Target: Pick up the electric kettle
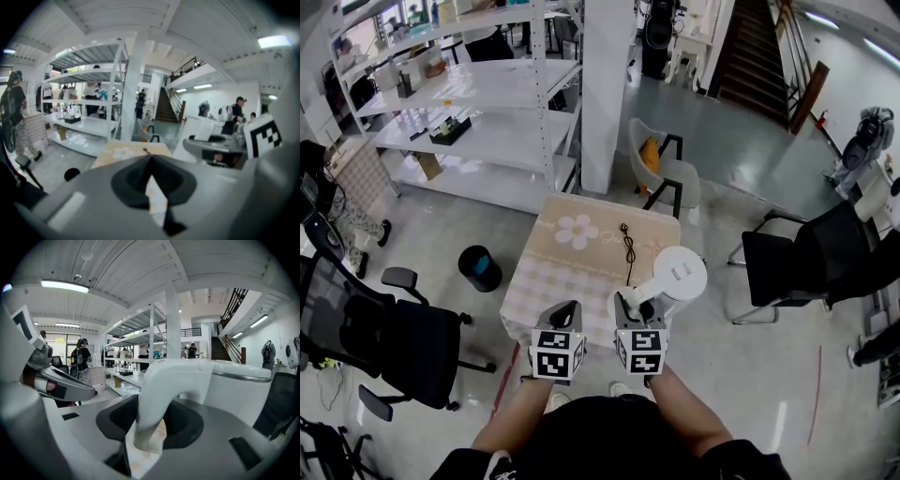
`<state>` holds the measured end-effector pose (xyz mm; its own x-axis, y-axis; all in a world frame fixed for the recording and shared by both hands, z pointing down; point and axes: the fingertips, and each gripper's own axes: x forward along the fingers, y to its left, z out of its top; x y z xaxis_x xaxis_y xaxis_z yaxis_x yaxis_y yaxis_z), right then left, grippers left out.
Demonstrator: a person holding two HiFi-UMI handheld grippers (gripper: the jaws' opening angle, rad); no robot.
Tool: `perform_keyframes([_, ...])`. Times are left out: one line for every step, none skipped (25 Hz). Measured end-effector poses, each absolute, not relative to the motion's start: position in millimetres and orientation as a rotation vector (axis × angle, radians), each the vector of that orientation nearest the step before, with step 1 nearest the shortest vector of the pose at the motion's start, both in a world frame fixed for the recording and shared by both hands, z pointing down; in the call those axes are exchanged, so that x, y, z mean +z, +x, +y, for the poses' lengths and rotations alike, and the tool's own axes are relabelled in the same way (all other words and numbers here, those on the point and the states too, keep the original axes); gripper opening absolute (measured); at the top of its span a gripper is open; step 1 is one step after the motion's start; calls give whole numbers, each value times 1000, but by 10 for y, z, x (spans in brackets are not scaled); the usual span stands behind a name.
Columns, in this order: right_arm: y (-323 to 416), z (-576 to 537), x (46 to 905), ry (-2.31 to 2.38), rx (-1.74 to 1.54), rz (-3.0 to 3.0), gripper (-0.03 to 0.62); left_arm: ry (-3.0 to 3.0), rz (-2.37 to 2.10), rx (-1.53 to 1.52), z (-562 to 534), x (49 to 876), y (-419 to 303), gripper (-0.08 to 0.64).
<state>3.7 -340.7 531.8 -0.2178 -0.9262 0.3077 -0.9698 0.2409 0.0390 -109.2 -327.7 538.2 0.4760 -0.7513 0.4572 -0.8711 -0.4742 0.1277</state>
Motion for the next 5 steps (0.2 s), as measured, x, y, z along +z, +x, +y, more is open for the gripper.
perform_keyframes([31,-3397,5327,1766,240,-2254,147,2384,-1366,491,-3267,5389,-1095,-1])
perform_keyframes([26,-3391,5331,1765,244,-2257,149,2384,-1366,494,-3262,5394,-1098,-2])
perform_keyframes([23,-3388,5330,1765,247,-2258,149,2383,-1367,497,-3259,5397,-1099,-2])
perform_keyframes([21,-3385,5327,1766,249,-2260,149,2382,-1367,499,-3257,5399,-1098,0])
perform_keyframes([20,-3382,5322,1767,251,-2261,149,2381,-1367,500,-3255,5399,-1097,0])
